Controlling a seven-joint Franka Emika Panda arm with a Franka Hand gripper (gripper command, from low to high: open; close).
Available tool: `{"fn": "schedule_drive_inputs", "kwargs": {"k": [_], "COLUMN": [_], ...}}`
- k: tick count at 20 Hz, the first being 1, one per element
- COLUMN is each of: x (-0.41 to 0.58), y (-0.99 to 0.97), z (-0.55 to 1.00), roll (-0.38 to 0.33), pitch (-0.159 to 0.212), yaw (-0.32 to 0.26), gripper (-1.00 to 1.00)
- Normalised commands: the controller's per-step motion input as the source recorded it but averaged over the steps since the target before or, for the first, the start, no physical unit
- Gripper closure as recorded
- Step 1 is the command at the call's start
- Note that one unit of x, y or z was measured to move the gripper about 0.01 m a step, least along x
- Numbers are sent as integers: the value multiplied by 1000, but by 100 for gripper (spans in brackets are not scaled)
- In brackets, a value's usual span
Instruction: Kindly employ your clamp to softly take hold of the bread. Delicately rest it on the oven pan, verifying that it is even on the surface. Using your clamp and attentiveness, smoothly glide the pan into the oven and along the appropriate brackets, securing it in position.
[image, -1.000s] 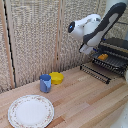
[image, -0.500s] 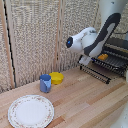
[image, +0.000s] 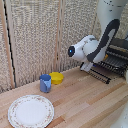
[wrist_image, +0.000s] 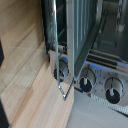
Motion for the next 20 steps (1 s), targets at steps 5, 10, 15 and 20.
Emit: {"fn": "schedule_drive_inputs", "kwargs": {"k": [5,10,15,20], "x": [-177,21,50,0], "y": [-707,-621,-301,7], "z": [-10,-97,-115,-87], "roll": [15,24,19,-59], "pitch": [-25,25,101,54], "yaw": [47,109,120,62], "gripper": [-100,-100,100,100]}}
